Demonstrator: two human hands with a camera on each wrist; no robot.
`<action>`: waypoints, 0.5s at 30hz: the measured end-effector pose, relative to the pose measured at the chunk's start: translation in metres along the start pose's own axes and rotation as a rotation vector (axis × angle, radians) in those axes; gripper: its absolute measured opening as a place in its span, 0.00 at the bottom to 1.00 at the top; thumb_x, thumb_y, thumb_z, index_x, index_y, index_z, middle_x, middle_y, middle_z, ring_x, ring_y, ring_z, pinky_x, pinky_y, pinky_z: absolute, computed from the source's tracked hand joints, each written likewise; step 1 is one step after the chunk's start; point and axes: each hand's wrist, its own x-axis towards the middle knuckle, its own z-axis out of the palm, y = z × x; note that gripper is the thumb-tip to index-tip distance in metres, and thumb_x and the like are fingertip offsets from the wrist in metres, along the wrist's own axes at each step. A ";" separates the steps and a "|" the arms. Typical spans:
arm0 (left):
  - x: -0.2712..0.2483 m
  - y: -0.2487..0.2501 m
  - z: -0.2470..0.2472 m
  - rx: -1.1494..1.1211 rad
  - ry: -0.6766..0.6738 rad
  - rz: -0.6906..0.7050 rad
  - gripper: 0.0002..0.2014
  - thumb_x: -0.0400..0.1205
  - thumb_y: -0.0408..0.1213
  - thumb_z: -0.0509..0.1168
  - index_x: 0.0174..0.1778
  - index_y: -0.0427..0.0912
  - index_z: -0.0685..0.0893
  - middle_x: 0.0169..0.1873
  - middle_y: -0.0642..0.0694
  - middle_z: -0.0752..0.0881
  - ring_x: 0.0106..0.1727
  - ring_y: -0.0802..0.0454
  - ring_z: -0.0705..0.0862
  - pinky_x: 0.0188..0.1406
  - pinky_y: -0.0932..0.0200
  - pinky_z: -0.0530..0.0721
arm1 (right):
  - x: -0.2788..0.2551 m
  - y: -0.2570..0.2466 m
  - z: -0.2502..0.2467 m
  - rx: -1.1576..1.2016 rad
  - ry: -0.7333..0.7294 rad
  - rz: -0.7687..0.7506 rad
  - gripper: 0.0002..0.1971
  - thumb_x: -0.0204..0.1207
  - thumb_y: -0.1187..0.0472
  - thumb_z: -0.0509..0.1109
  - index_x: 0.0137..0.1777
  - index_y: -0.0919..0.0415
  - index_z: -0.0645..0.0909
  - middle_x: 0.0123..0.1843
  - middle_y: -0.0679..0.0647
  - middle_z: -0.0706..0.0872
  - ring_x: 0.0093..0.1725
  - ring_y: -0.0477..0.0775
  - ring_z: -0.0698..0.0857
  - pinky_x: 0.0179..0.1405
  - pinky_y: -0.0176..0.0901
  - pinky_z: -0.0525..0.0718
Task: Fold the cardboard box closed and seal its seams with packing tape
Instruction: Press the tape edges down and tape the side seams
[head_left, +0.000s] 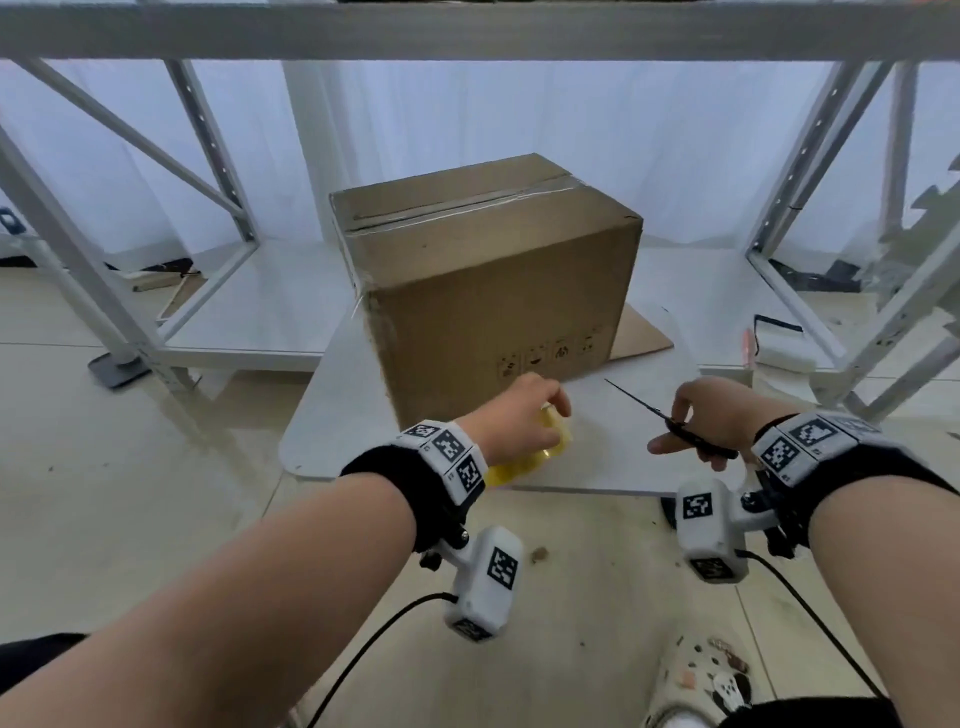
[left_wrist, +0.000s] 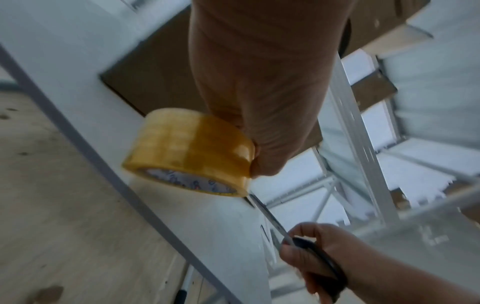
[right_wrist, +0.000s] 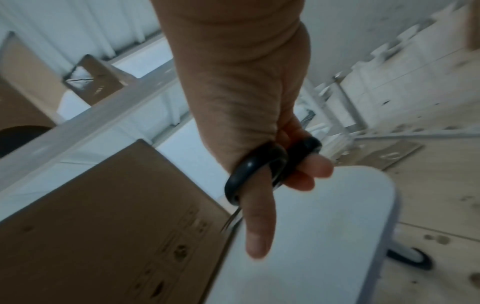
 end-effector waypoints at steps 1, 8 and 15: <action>0.014 0.010 0.008 0.054 -0.032 0.049 0.13 0.80 0.33 0.64 0.61 0.44 0.79 0.63 0.48 0.70 0.54 0.49 0.77 0.55 0.58 0.76 | 0.001 0.013 0.001 -0.009 0.043 0.057 0.26 0.66 0.43 0.80 0.40 0.67 0.76 0.24 0.56 0.84 0.20 0.54 0.82 0.28 0.40 0.80; 0.099 0.050 0.065 0.436 -0.066 0.304 0.14 0.82 0.31 0.62 0.62 0.47 0.78 0.68 0.45 0.68 0.58 0.41 0.78 0.56 0.45 0.80 | 0.025 0.059 0.023 -0.061 0.131 0.258 0.23 0.71 0.43 0.76 0.36 0.64 0.75 0.35 0.57 0.85 0.38 0.57 0.87 0.32 0.43 0.80; 0.142 0.043 0.102 0.477 -0.146 0.316 0.19 0.80 0.26 0.60 0.65 0.46 0.77 0.69 0.39 0.66 0.63 0.37 0.75 0.59 0.50 0.74 | 0.054 0.061 0.035 0.016 -0.029 0.216 0.15 0.73 0.59 0.74 0.28 0.61 0.75 0.20 0.51 0.82 0.28 0.53 0.84 0.30 0.40 0.83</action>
